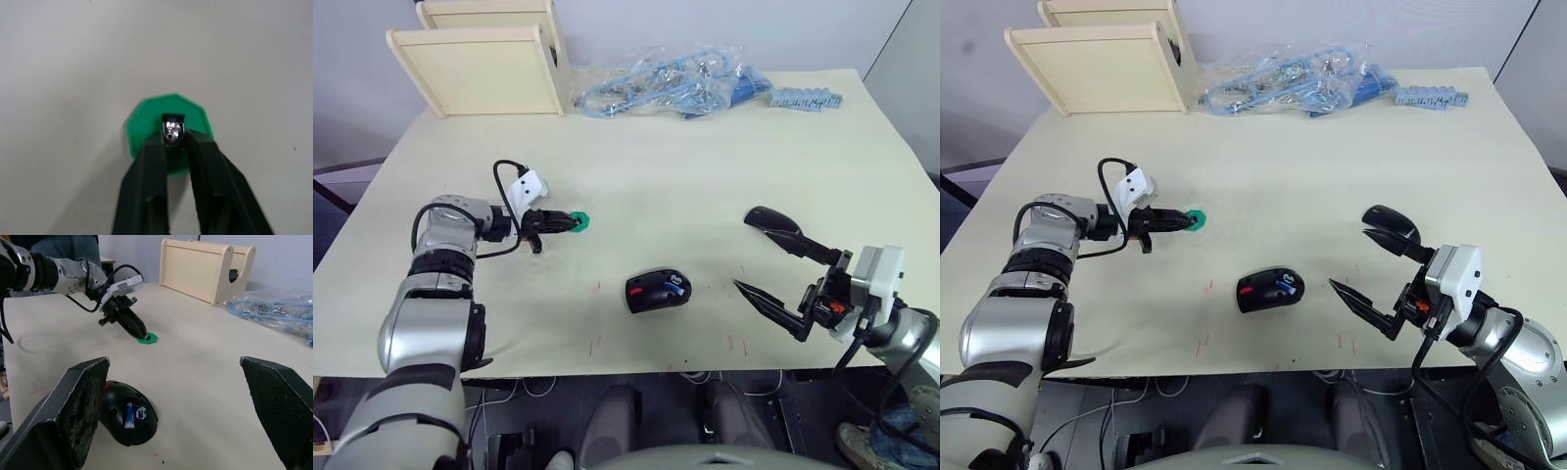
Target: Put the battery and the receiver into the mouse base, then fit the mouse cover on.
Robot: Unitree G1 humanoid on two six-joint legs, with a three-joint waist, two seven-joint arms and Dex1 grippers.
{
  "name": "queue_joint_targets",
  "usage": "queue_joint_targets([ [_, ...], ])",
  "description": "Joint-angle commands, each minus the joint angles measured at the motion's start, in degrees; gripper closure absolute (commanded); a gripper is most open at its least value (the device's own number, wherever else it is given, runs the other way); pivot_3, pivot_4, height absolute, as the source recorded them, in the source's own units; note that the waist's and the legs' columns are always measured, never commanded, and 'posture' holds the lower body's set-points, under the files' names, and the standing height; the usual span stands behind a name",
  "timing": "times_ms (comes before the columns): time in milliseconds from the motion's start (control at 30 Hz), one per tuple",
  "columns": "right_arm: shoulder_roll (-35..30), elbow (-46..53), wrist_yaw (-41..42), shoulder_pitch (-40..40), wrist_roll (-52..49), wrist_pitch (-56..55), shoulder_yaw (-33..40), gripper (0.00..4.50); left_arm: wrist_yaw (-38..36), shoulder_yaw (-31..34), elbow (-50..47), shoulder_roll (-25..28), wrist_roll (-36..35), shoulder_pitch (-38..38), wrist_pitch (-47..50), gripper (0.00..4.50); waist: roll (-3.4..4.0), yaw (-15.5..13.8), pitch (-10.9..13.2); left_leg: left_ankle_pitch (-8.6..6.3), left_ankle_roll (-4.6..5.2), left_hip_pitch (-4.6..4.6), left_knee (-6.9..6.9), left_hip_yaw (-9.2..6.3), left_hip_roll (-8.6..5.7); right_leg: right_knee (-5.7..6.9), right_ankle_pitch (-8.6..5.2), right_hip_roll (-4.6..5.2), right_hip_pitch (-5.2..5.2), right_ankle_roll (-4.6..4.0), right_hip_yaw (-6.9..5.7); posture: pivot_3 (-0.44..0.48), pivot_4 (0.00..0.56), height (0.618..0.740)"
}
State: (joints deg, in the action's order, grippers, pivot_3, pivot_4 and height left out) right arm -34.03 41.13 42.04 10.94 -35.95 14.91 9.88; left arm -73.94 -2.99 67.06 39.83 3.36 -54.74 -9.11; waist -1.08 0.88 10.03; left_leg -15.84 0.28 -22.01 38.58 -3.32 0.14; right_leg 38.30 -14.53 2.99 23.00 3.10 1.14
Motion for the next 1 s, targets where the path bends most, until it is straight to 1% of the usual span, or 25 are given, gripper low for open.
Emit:
queue_joint_targets([
  [33, -0.5, 1.6, -0.1, -0.1, -0.8, -0.3, 1.2, 0.0, -0.1, 0.0, 0.0, 0.6, 0.4, -0.9, -1.0, 4.16, 0.0, 0.0, 0.0, 0.0, 0.0, 0.0, 0.0, 0.0, 0.0, 0.0, 0.0, 0.0, 0.0, 0.0, 0.0, 0.0, 0.15, 0.74],
  [200, -0.5, 1.6, -0.2, -0.1, -0.7, -0.2, 1.2, 0.0, -0.2, 0.1, 0.0, 0.7, 0.3, -0.8, -1.3, 4.16, 0.0, 0.0, 0.0, 0.0, 0.0, 0.0, 0.0, 0.0, 0.0, 0.0, 0.0, 0.0, 0.0, 0.0, 0.0, 0.0, 0.15, 0.74],
  [300, -0.5, 1.6, -0.2, -0.3, -0.6, -0.2, 1.0, 0.0, -1.2, 1.6, -0.4, 0.7, -1.4, -1.2, 0.0, 4.16, 0.0, 0.0, 0.0, 0.0, 0.0, 0.0, 0.0, 0.0, 0.0, 0.0, 0.0, 0.0, 0.0, 0.0, 0.0, 0.0, 0.15, 0.74],
  [433, -1.1, 2.0, -0.3, -0.6, -0.9, 1.1, 0.5, 0.0, -7.9, 3.4, -4.3, 1.7, -5.1, -1.6, 4.5, 4.16, 0.0, 0.0, 0.0, 0.0, 0.0, -0.01, 0.01, 0.0, 0.0, 0.0, 0.0, 0.0, 0.0, 0.0, 0.0, 0.0, 0.15, 0.74],
  [533, -0.9, 2.5, -2.6, -1.8, -2.2, 3.5, 0.6, 0.0, -11.7, 3.5, -9.0, 2.8, -6.7, -0.8, 7.8, 4.16, -0.02, 0.1, 0.0, 0.0, 0.0, -0.02, 0.02, -0.01, 0.0, 0.01, 0.0, 0.0, 0.0, 0.0, -0.01, 0.0, 0.15, 0.74],
  [633, -1.6, 2.8, -3.9, -3.1, -1.4, 5.5, -0.4, 0.0, -14.7, 3.2, -15.8, 3.6, -8.3, 0.8, 11.9, 4.16, -0.02, 0.1, 0.0, 0.0, 0.0, -0.01, 0.02, -0.02, 0.01, 0.04, 0.0, 0.0, 0.01, -0.01, 0.0, 0.0, 0.15, 0.74],
  [800, -3.0, 3.1, -7.5, -8.8, -1.0, 12.1, -3.8, 0.0, -17.2, 1.9, -31.5, 4.7, -11.5, 2.8, 22.7, 4.16, -0.02, 0.1, 0.0, 0.0, 0.0, -0.02, 0.05, -0.03, 0.02, 0.06, 0.0, 0.0, 0.01, -0.01, 0.0, 0.0, 0.15, 0.74],
  [867, -3.3, 3.0, -8.2, -11.0, -4.2, 15.3, -4.0, 0.0, -17.1, 1.4, -36.9, 4.9, -12.8, 3.9, 26.1, 4.16, -0.02, 0.1, 0.0, 0.0, 0.0, -0.03, 0.06, -0.05, 0.02, 0.06, 0.0, 0.0, 0.01, -0.01, -0.01, 0.0, 0.15, 0.74],
  [1000, -5.0, 0.1, -14.8, -19.7, -13.5, 30.5, -4.1, 0.0, -15.2, 0.1, -48.1, 3.9, -15.6, 4.9, 33.3, 4.16, -0.01, 0.2, 0.0, 0.0, 0.0, -0.03, 0.07, -0.06, 0.02, 0.05, 0.0, 0.01, 0.01, -0.01, 0.02, 0.0, 0.15, 0.74],
])
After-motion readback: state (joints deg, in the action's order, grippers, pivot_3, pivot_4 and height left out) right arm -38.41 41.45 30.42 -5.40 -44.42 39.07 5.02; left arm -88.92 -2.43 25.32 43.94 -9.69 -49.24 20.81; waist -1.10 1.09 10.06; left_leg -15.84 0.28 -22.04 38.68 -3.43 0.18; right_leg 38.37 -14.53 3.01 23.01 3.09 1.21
